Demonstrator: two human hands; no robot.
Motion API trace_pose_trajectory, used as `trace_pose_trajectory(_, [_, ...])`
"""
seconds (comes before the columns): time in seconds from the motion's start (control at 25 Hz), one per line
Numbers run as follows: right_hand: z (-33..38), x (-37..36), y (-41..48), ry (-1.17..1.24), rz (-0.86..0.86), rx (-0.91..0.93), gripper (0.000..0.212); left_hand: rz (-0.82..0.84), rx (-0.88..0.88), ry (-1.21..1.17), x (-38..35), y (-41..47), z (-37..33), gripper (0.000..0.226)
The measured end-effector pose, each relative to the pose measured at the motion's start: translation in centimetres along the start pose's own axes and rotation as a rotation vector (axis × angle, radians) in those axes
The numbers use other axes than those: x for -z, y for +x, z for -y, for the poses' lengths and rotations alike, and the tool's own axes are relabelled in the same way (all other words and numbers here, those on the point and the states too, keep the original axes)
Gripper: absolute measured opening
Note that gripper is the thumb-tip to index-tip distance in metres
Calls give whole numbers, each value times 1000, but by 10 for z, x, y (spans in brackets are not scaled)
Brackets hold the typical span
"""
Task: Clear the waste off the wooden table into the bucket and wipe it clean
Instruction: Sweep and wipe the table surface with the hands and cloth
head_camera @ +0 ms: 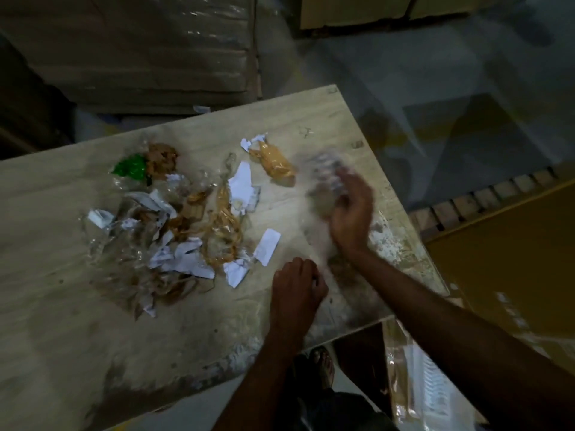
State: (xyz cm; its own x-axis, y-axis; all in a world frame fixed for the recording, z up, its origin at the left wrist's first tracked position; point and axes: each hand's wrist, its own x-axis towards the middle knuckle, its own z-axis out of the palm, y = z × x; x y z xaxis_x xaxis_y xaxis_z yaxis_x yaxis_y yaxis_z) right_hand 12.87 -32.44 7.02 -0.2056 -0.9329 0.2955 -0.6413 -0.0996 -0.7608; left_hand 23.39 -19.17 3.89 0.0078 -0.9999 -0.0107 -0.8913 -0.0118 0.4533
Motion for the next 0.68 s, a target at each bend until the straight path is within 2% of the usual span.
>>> trace_pose_trajectory(0.04, [-15,-1,30,-87,-31,-97,55,4,-19,-10,0,11,2,12])
trace_pose_trajectory(0.12, [-41,-6,79,-290,100,-199,71,26,-68,-35,-3,31,1,12])
trace_pose_trajectory(0.2, [-49,-28,95,-342,227,-21,63,65,-88,-63,-6,47,-6,10])
trace_pose_trajectory(0.28, [-38,-56,82,-221,395,245,53,103,-39,-120,-6,61,-13,13])
trace_pose_trajectory(0.36, [-18,-65,61,-115,564,332,61,125,-2,-150,-3,72,-17,19])
trace_pose_trajectory(0.44, [-16,-61,70,-24,492,204,59,71,-43,-102,-4,79,-15,17])
trace_pose_trajectory(0.52, [-22,-53,98,-150,296,11,62,-5,-69,-42,-4,83,-15,16])
trace_pose_trajectory(0.56, [-27,-57,110,-251,257,-21,68,-34,-64,-22,-4,87,-16,17])
trace_pose_trajectory(0.6, [-23,-60,117,-311,298,1,72,-59,-47,-11,-5,92,-17,17])
trace_pose_trajectory(0.68, [-12,-78,119,-232,497,217,69,-120,-37,-10,-10,97,-17,14])
